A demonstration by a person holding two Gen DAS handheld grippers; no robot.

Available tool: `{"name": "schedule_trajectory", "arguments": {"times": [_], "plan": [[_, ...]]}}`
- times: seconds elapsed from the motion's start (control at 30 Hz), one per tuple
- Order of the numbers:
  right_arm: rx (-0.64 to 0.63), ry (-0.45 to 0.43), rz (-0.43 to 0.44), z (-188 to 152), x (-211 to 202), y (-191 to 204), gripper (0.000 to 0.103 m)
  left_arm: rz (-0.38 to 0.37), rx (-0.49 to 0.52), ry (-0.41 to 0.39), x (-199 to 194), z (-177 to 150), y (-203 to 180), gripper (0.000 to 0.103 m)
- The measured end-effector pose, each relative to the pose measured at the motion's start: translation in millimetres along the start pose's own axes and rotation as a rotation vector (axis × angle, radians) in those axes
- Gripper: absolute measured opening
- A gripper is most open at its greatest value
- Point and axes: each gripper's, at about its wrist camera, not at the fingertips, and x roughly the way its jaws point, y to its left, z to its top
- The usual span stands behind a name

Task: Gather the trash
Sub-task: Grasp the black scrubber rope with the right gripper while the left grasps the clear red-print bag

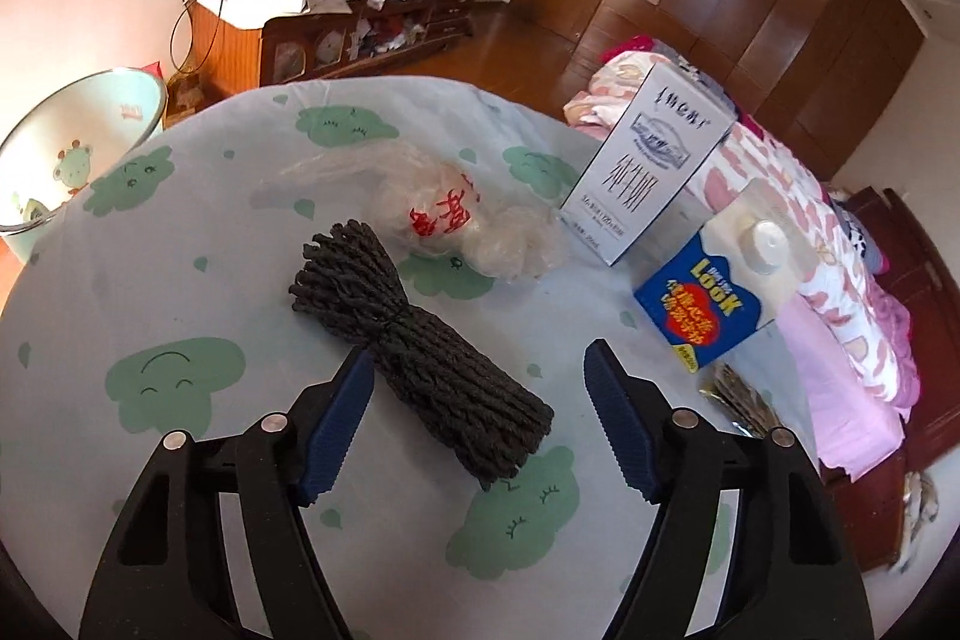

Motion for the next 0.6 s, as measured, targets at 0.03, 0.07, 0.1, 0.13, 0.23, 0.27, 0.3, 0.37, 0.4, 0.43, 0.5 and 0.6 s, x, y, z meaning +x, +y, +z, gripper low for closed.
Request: {"name": "schedule_trajectory", "arguments": {"times": [0.03, 0.07, 0.1, 0.13, 0.23, 0.27, 0.3, 0.37, 0.4, 0.43, 0.5, 0.6], "plan": [[-0.003, 0.018, 0.012, -1.1, 5.3, -0.8, 0.061, -0.006, -0.005, -0.001, 0.8, 3.1, -0.1, 0.097], [-0.01, 0.051, 0.03, -6.8, 12.3, -3.4, 0.047, -0.011, -0.007, -0.005, 1.5, 6.6, -1.0, 0.097], [-0.016, 0.04, 0.028, -9.9, 10.6, -3.7, 0.041, -0.014, -0.006, -0.01, 2.6, 9.7, -2.3, 0.097], [-0.022, 0.027, 0.029, -13.0, 6.5, -4.3, 0.038, -0.018, -0.005, -0.013, 4.0, 12.5, -4.2, 0.097], [0.096, 0.006, 0.114, -27.1, -16.4, -28.7, 0.019, -0.052, -0.004, -0.008, 11.1, 20.9, -12.4, 0.097], [0.137, 0.003, 0.13, -30.6, -20.6, -35.8, 0.017, -0.072, -0.002, -0.009, 13.6, 24.1, -16.8, 0.097], [0.224, -0.01, 0.148, -40.3, -31.1, -51.5, 0.016, -0.089, 0.003, -0.016, 15.9, 27.5, -21.5, 0.097], [0.354, -0.026, 0.154, -57.6, -44.9, -75.4, 0.015, -0.111, 0.029, -0.036, 21.6, 35.2, -34.8, 0.096], [0.472, -0.02, 0.135, -73.8, -51.6, -94.4, 0.015, -0.121, 0.044, -0.044, 25.4, 40.0, -42.6, 0.096], [0.577, 0.004, 0.104, -88.8, -54.4, -109.9, 0.015, -0.131, 0.055, -0.05, 29.0, 44.4, -49.6, 0.096], [0.714, 0.057, 0.043, -112.3, -55.3, -128.1, 0.015, -0.155, 0.07, -0.058, 37.2, 55.5, -64.7, 0.096], [0.784, 0.081, -0.071, -137.9, -60.3, -143.0, 0.015, -0.199, 0.106, -0.063, 52.7, 76.4, -92.1, 0.097]]}}
